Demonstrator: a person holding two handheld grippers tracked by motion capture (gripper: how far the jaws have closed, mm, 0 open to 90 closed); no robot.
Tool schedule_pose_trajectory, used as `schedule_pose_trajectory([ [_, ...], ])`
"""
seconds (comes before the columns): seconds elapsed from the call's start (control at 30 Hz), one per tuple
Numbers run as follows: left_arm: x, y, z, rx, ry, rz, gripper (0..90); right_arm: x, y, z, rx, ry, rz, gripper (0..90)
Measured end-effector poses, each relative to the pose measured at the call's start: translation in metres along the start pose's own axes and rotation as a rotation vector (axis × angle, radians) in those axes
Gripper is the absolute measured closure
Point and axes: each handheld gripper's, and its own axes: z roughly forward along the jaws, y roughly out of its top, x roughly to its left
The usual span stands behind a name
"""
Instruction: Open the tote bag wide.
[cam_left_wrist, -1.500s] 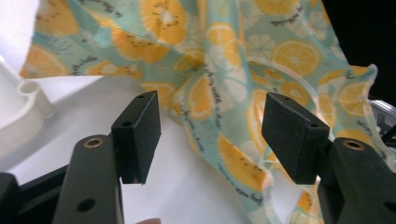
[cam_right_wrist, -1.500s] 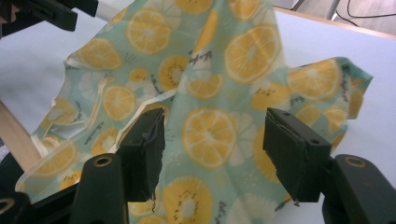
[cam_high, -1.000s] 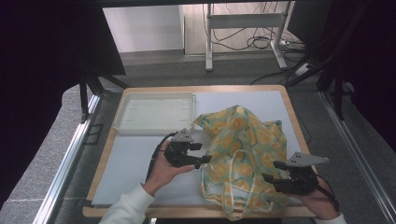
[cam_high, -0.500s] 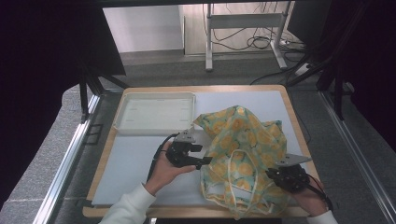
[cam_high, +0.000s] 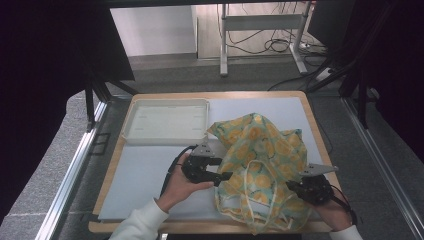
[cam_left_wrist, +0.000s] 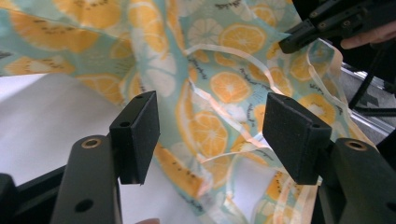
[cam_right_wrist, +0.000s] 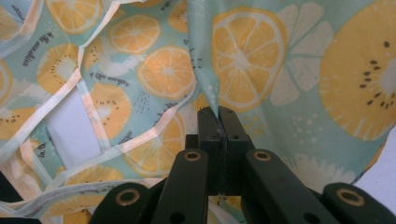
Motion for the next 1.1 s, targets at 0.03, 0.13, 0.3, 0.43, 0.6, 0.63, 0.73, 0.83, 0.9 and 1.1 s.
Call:
schedule_pose_trajectory([
  [0.03, -0.002, 0.0, 0.002, 0.004, -0.004, -0.004, 36.7, 0.0, 0.0, 0.0, 0.002, 0.001, -0.002, 88.8],
  [0.13, -0.008, 0.004, 0.012, 0.021, -0.02, -0.004, 36.3, 0.0, 0.0, 0.0, -0.004, -0.001, -0.004, 88.8],
  [0.3, -0.026, 0.01, 0.028, 0.055, -0.024, 0.058, 35.5, 0.001, 0.0, 0.0, -0.003, 0.002, -0.009, 88.7],
  [0.43, -0.036, 0.015, 0.024, 0.042, -0.014, 0.088, 35.0, 0.001, 0.0, -0.001, -0.008, 0.003, -0.002, 88.8],
  [0.6, -0.041, 0.017, 0.021, 0.043, -0.027, 0.106, 34.9, 0.0, -0.001, 0.0, -0.002, 0.004, -0.006, 88.7],
  [0.63, -0.041, 0.016, 0.023, 0.045, -0.03, 0.097, 34.8, 0.0, -0.001, 0.0, -0.004, 0.003, -0.004, 88.7],
  [0.73, -0.038, 0.012, 0.035, 0.094, -0.036, 0.079, 34.4, 0.001, -0.001, 0.0, -0.003, 0.006, -0.001, 88.7],
  [0.83, -0.036, 0.005, 0.049, 0.142, -0.044, 0.064, 33.8, 0.001, -0.001, 0.001, -0.004, 0.006, -0.007, 88.7],
  [0.9, -0.034, 0.001, 0.056, 0.168, -0.047, 0.069, 33.5, 0.0, -0.001, 0.001, -0.004, 0.007, -0.006, 88.7],
  [1.1, -0.033, -0.008, 0.071, 0.273, -0.079, 0.1, 30.7, 0.0, -0.002, 0.0, -0.004, 0.006, -0.006, 88.7],
])
